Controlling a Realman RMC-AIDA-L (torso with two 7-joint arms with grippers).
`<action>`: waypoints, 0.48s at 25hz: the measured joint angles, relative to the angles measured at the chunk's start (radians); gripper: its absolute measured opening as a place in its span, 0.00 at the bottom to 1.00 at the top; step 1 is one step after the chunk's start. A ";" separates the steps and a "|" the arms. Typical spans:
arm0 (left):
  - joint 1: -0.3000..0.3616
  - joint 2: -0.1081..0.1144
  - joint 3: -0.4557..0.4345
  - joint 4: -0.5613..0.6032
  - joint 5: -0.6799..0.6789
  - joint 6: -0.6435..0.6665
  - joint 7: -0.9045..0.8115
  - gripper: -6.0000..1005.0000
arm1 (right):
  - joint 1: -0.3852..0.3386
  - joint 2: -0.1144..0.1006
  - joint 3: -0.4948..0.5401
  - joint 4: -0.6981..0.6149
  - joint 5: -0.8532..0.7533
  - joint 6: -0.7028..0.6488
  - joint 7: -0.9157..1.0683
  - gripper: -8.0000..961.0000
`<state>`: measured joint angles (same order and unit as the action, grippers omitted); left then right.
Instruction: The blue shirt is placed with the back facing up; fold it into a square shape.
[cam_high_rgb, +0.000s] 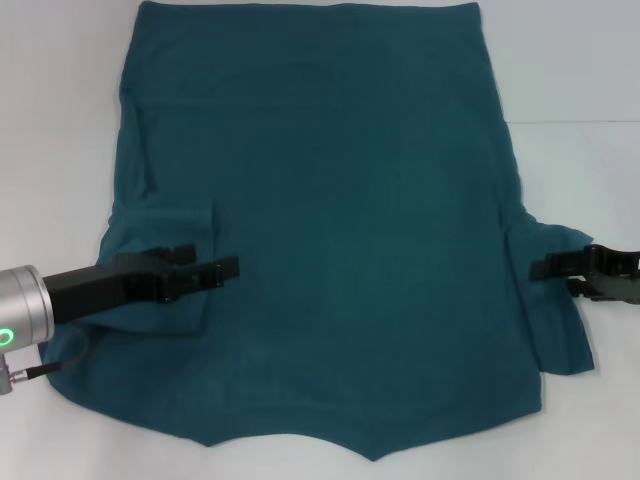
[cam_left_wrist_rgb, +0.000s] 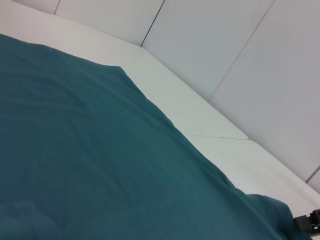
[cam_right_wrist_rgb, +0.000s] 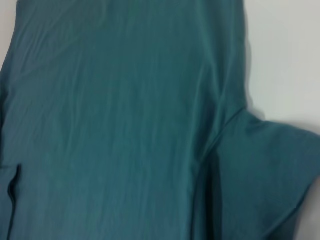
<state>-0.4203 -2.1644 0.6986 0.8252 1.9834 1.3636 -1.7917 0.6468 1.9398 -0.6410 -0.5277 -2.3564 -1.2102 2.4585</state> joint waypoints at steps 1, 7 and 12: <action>0.000 0.000 0.000 0.000 0.000 0.000 0.000 0.88 | 0.001 0.000 -0.001 0.000 -0.001 0.001 0.002 0.76; 0.000 0.000 -0.001 0.000 0.000 0.000 0.000 0.88 | -0.003 0.000 0.003 0.000 -0.003 -0.001 0.008 0.65; 0.000 0.000 -0.001 0.000 0.000 0.000 0.000 0.88 | -0.005 -0.005 0.000 0.000 -0.004 -0.005 0.017 0.49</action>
<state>-0.4203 -2.1644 0.6980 0.8253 1.9834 1.3637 -1.7916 0.6417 1.9350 -0.6412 -0.5277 -2.3606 -1.2153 2.4752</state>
